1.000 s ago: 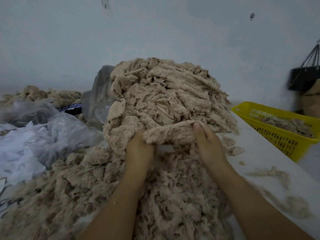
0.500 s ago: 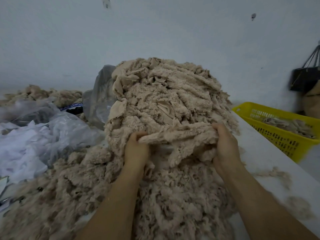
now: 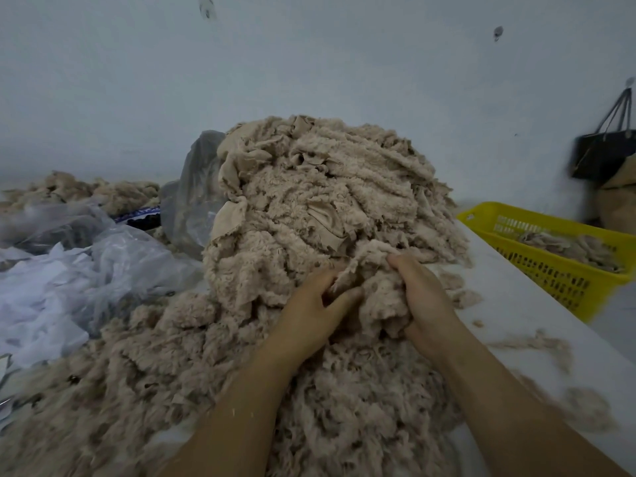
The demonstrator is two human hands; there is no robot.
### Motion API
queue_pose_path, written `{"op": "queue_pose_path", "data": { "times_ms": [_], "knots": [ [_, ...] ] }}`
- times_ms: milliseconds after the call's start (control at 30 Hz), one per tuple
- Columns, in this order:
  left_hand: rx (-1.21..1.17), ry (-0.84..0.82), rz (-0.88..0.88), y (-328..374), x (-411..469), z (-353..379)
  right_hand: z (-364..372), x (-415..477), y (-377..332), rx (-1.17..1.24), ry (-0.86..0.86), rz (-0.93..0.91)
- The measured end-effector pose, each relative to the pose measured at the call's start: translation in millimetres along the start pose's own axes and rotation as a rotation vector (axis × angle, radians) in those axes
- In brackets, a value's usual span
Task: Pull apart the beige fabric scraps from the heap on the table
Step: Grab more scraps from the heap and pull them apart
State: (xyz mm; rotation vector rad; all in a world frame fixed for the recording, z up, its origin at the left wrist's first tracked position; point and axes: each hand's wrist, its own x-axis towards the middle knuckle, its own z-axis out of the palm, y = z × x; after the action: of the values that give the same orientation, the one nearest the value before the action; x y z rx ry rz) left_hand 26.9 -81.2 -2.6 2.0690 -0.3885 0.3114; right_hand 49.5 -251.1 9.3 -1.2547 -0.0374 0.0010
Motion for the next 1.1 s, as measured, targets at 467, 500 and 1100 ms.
{"op": "queue_pose_path", "data": {
  "times_ms": [467,500,1100],
  "knots": [
    [-1.019,0.299,-0.493,4,11,-18,6,-8,-8,0.082,-0.143,0.089],
    [-1.068,0.351,-0.479,4,11,-21,4,-8,-11,0.123,-0.127,0.097],
    [0.257,0.025,0.194,16,-3,15,7,-7,-7,-0.02,0.085,-0.162]
  ]
}}
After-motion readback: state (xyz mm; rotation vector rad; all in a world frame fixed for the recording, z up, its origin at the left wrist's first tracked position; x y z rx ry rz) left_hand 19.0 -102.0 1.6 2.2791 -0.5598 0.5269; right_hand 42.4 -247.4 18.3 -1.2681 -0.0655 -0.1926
